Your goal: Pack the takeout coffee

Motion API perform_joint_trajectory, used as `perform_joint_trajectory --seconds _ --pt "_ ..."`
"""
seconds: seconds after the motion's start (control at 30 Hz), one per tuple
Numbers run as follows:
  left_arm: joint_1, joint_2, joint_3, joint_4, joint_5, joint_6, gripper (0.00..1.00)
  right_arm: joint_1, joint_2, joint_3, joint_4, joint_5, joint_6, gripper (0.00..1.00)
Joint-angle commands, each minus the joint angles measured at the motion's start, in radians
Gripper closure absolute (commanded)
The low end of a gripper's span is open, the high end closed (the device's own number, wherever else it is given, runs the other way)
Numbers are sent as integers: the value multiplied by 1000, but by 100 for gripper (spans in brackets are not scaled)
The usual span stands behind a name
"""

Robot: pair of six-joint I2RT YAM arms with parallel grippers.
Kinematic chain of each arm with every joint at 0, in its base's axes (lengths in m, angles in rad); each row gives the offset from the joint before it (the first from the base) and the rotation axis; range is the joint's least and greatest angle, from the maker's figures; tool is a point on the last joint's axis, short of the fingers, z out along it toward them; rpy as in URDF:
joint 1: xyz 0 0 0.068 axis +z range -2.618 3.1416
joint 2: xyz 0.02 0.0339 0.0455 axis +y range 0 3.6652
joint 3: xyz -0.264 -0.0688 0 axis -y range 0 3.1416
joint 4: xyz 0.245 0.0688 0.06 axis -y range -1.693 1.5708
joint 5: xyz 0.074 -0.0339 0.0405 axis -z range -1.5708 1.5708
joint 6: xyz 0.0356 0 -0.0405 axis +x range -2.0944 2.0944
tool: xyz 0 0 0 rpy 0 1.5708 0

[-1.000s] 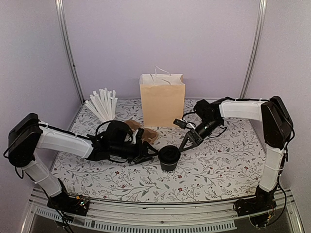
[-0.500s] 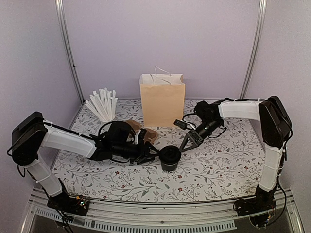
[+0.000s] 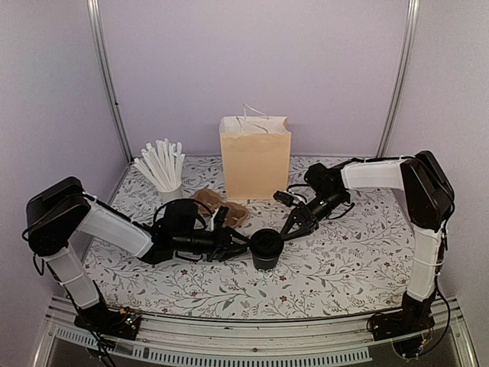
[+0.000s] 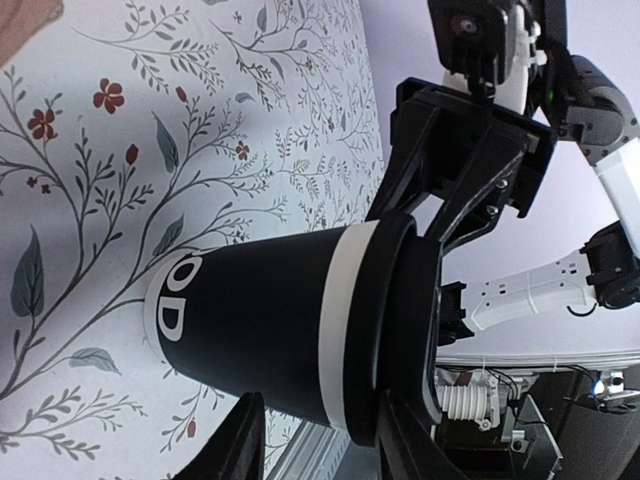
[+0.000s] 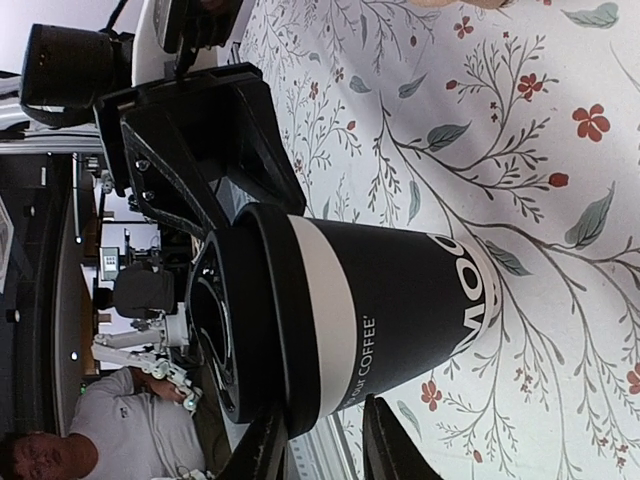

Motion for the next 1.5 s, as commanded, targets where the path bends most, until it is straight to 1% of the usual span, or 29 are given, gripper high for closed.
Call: perform_joint_trajectory --seconds 0.0,0.17,0.33,0.4,0.47,0.53,0.6,0.67,0.73,0.83,0.97,1.2,1.37,1.47 --pt "9 123 -108 -246 -51 -3 62 16 189 -74 66 461 27 76" --pt "18 110 -91 -295 -81 31 62 15 194 -87 73 511 30 77" --pt "32 102 -81 -335 -91 59 62 16 141 -124 86 583 35 84" --pt "25 84 -27 -437 -142 120 63 16 125 -121 85 603 26 86" --pt "17 62 36 -559 -222 190 63 19 101 -120 88 582 12 85" --pt "22 52 66 -609 -253 226 63 27 80 -117 91 570 -7 84" --pt "35 69 81 -608 -249 248 63 33 56 -118 90 557 -18 83" --pt "58 101 80 -558 -195 262 64 40 33 -117 72 447 -61 82" --pt "81 129 78 -476 -143 267 64 68 1 -125 45 346 -110 78" --pt "81 144 118 -435 -137 294 65 123 -53 -139 30 291 -153 74" --pt "62 96 180 -456 -179 340 65 150 -113 -121 7 224 -176 72" --pt "50 0 261 -502 -211 420 64 149 -115 -87 -33 185 -205 69" --pt "42 -75 288 -493 -212 466 63 148 -139 -89 -39 219 -212 68" --pt "42 -93 304 -484 -193 483 63 148 -163 -101 -40 238 -216 67"
